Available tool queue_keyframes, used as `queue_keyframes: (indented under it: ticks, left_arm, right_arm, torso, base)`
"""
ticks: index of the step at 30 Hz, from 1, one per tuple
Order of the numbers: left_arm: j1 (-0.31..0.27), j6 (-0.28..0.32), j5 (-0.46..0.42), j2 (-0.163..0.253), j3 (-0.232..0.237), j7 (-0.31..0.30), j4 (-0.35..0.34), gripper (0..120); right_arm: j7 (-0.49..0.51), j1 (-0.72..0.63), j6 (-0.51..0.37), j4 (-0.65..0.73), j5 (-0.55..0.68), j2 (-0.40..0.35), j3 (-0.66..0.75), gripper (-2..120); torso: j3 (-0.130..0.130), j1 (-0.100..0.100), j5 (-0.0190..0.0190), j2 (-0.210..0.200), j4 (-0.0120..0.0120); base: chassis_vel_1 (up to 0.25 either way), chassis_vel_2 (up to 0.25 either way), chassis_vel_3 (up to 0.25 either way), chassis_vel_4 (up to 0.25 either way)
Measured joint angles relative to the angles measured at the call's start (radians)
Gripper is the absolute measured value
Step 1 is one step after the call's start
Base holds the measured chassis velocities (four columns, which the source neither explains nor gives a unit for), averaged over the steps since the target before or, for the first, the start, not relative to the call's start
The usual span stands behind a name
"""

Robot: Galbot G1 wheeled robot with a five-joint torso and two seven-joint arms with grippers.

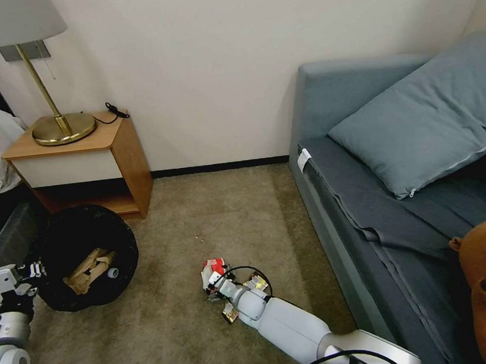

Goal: Pick up the trash bin, then pick up the garbage on the floor and place it into the trash bin.

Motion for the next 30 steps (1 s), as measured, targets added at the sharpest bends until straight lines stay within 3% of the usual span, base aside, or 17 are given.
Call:
queue_keyframes:
  ticks: [11, 18, 30]
  left_arm:
    - [-0.01, -0.002, -0.022, 0.014, -0.006, -0.001, 0.011, 5]
    - [-0.01, -0.008, -0.032, 0.019, -0.007, -0.002, 0.023, 5]
    - [0.0, -0.019, -0.05, 0.023, -0.011, -0.001, 0.025, 5]
  right_arm:
    - [-0.053, 0.023, 0.03, -0.063, -0.022, -0.001, 0.035, 95]
    - [-0.113, 0.022, 0.063, -0.106, -0.061, 0.0, 0.088, 65]
    - [-0.131, 0.022, 0.07, -0.126, -0.074, 0.0, 0.118, 25]
  torso:
    - [0.0, 0.0, 0.0, 0.0, 0.0]
    - [0.0, 0.0, 0.0001, 0.0, 0.0001]
    - [0.0, 0.0, 0.0, 0.0, 0.0001]
  base:
    - [0.0, 0.0, 0.0, 0.0]
    - [0.0, 0.0, 0.0, 0.0]
    - [0.0, 0.0, 0.0, 0.0]
